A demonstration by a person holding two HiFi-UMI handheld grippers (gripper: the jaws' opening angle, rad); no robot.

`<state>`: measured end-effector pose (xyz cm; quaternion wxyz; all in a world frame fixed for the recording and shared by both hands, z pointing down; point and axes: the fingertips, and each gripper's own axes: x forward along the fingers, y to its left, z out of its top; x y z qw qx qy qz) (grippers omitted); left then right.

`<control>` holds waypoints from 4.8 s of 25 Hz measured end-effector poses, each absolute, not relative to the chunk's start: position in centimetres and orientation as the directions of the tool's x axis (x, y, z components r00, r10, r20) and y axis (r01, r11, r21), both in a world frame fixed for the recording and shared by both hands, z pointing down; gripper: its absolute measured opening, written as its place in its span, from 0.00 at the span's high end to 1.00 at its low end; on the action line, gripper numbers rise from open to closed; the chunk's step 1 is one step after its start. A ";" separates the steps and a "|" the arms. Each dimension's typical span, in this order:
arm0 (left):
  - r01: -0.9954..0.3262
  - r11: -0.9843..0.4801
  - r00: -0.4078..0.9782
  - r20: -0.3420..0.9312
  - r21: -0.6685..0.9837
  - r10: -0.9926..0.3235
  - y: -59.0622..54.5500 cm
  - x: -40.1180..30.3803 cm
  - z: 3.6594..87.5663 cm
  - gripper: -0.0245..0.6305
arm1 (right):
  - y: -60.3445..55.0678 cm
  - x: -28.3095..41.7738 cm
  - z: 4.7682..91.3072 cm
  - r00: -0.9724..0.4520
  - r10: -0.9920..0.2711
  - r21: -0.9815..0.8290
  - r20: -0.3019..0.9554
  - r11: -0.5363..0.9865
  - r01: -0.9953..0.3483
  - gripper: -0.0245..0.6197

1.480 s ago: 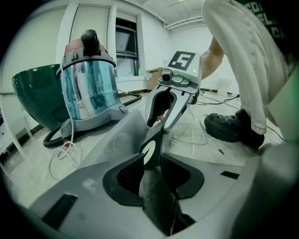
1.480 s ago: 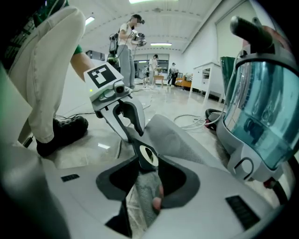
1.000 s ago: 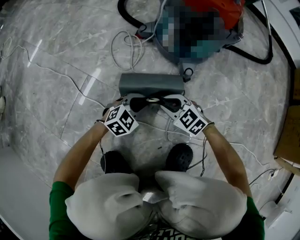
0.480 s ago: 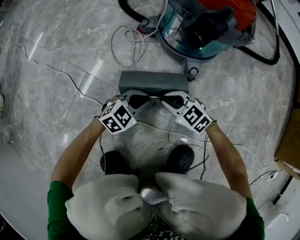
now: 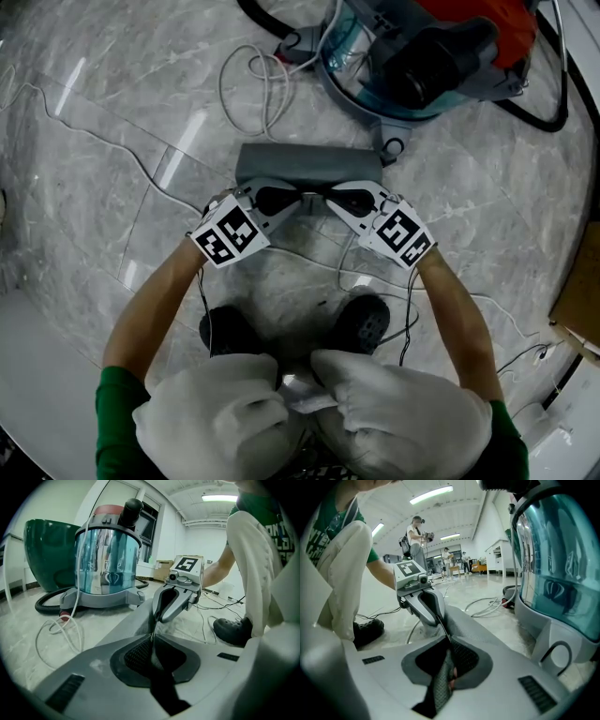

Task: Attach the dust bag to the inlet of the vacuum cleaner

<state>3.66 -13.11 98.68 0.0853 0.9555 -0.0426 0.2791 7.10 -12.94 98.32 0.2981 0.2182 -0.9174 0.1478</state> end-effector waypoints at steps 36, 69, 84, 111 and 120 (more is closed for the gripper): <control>-0.094 -0.995 0.880 0.466 -0.017 -0.091 -13.9 2.8 89.3 0.92 | -13.4 6.4 88.3 -0.684 -0.486 0.048 0.545 0.832 -0.553 0.91; -0.049 -0.944 0.942 0.299 -0.326 -0.152 -19.2 3.8 68.1 0.91 | -17.5 7.3 67.4 -0.575 -0.787 0.282 0.222 0.616 -0.735 0.91; -0.117 -0.933 0.938 0.271 -0.341 -0.216 -22.3 6.1 67.2 0.89 | -19.4 9.7 67.3 -0.463 -0.862 0.210 0.208 0.501 -0.839 0.91; -0.181 -0.928 0.938 0.227 -0.325 -0.263 -25.4 9.0 66.7 0.86 | -21.6 12.0 66.2 -0.426 -0.893 0.144 0.144 0.444 -0.884 0.92; -0.153 -0.931 0.938 0.248 -0.331 -0.242 -25.8 9.5 66.6 0.86 | -22.1 12.3 66.1 -0.425 -0.896 0.141 0.133 0.441 -0.886 0.92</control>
